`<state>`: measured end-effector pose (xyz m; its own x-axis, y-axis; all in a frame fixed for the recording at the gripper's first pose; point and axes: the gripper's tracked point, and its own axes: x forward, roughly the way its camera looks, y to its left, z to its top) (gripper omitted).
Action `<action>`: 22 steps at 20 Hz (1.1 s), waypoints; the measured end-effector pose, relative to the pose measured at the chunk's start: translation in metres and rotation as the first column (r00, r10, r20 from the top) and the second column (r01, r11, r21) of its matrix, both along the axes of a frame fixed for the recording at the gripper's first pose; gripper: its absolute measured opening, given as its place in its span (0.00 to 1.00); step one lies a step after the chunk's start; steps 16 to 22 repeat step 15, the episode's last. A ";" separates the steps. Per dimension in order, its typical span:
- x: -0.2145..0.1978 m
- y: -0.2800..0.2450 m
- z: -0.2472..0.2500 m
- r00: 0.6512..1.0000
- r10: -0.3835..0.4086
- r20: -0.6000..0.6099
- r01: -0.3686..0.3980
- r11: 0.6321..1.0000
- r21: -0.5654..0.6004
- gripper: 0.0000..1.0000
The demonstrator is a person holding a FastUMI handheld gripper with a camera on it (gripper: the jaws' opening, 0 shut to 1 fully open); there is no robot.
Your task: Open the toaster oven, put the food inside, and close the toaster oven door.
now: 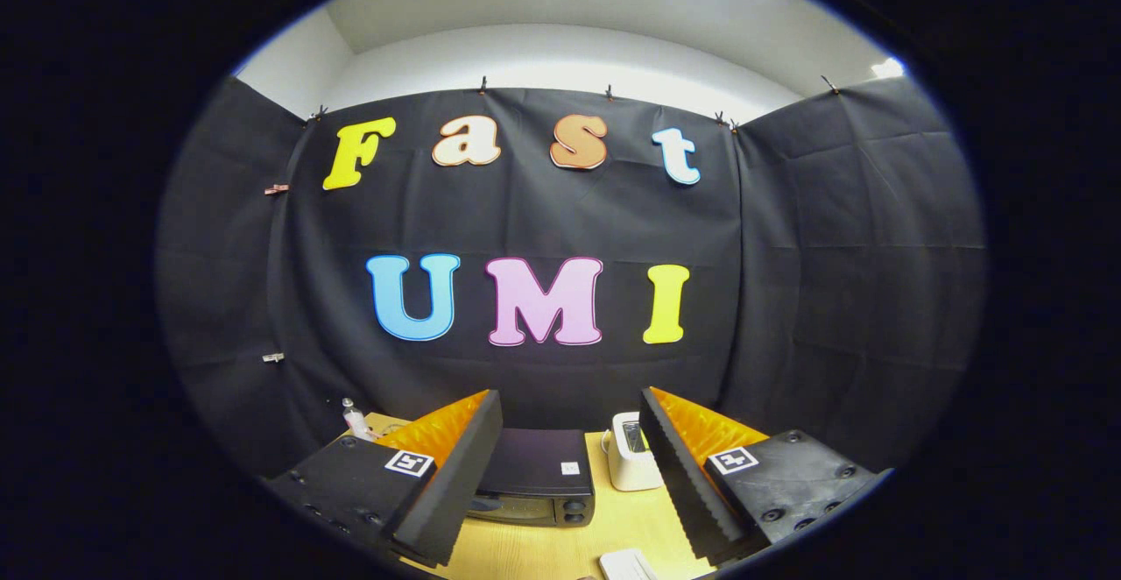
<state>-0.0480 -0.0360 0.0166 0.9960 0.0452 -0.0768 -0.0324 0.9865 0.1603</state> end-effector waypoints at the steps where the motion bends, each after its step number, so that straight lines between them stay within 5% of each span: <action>1: -0.001 -0.001 0.000 1.000 -0.005 -0.003 0.005 1.000 0.013 0.98; 22: -0.002 0.001 -0.009 0.999 -0.015 -0.034 0.015 1.000 0.020 0.97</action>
